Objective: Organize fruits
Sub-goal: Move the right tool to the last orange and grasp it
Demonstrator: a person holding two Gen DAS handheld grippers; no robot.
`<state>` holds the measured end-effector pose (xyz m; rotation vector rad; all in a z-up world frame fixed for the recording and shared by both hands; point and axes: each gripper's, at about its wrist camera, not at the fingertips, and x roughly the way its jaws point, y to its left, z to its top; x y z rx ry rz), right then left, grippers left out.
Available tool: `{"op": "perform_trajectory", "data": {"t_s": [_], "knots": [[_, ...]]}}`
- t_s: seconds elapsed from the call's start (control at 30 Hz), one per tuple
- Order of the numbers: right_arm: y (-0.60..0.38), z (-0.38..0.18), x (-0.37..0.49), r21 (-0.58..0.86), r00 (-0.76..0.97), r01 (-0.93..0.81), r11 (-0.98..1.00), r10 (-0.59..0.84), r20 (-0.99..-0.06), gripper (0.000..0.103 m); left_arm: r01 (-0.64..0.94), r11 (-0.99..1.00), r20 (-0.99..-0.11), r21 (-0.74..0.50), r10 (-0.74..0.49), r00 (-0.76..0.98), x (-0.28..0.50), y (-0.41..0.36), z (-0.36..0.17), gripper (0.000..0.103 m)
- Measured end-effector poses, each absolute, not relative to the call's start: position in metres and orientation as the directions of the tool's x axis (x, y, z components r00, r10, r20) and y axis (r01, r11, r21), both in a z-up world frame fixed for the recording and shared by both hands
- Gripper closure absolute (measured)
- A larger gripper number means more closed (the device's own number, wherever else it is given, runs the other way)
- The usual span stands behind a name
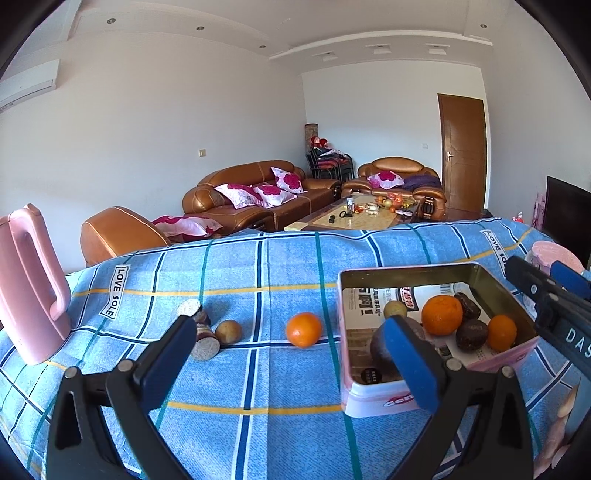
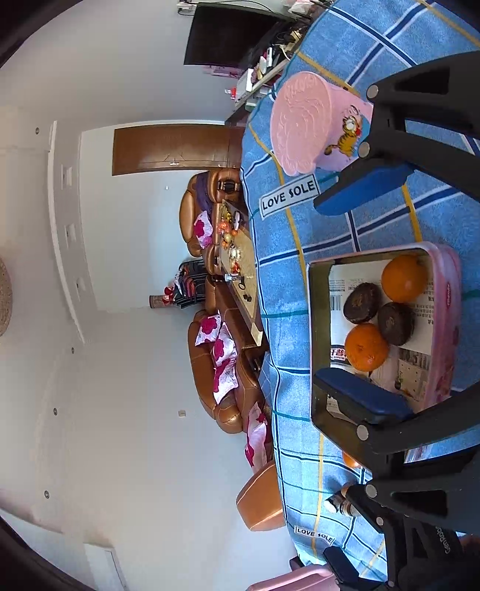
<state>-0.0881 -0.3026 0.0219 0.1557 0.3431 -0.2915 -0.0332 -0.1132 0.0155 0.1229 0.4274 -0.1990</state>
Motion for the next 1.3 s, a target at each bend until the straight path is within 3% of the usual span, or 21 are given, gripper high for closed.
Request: {"op": "perform_trajectory", "data": {"t_s": [0.43,0.87,1.3], "knots": [[-0.263,0.022,-0.09,0.113,0.905,0.259,0.959,-0.2,-0.376,0.017,0.178,0.982,-0.452,0.066,-0.129,0.883,-0.029,-0.078,0.013,0.0],[-0.208,0.021,-0.07,0.079,0.909,0.161,0.984,-0.117,-0.399,0.017,0.052,0.997,-0.494,0.055,-0.018,0.869,-0.005,-0.011,0.007,0.0],[-0.145,0.013,-0.029,-0.031,0.878,0.023,0.999,-0.035,-0.477,0.017,-0.203,0.979,-0.617,-0.004,0.157,0.771,0.032,0.071,-0.008,0.001]]}}
